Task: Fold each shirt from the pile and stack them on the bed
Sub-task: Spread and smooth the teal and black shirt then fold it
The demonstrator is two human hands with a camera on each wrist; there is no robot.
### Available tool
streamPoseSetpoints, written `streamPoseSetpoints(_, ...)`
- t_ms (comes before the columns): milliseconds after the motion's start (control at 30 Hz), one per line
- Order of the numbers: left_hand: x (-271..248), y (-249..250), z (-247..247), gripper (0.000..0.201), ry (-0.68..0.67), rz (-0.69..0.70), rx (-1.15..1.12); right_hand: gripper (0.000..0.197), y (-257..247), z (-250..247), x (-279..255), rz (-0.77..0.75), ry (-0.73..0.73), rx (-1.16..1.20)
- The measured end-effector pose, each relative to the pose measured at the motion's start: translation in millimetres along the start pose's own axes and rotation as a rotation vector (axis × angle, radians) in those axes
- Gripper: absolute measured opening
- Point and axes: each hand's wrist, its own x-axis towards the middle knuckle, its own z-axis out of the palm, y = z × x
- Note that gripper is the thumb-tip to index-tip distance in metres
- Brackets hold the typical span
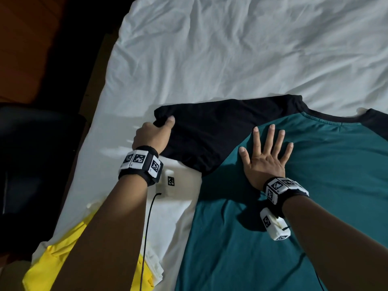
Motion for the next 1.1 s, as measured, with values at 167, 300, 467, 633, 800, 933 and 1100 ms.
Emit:
streamPoseSetpoints(167, -14, -29, 2, 0.036, -0.129, -0.061, -0.207, 0.073, -1, -1, -1, -0.002, 0.003, 0.002)
streamPoseSetpoints(300, -33, -37, 14, 0.008, 0.048, 0.144, -0.541, 0.073, -2, -2, -1, -0.001, -0.008, 0.000)
streamPoseSetpoints(467, -37, -53, 25, 0.032, 0.114, 0.228, -0.717, 0.073, -1, -2, -2, -0.012, 0.004, -0.003)
streamPoseSetpoints(633, -30, -71, 27, 0.022, 0.160, 0.151, -0.437, 0.073, -1, -3, -2, -0.011, -0.007, -0.002)
streamPoseSetpoints(800, -52, -48, 31, 0.034, 0.435, 0.265, 0.121, 0.073, -2, -4, -3, -0.006, -0.013, -0.003)
streamPoseSetpoints(933, -79, 15, 79, 0.056, 0.201, 0.932, 0.400, 0.073, -2, -5, -3, -0.014, -0.022, -0.007)
streamPoseSetpoints(1100, -43, 12, 107, 0.063, -0.099, 0.942, 0.643, 0.072, -2, -6, -4, -0.014, -0.033, 0.000)
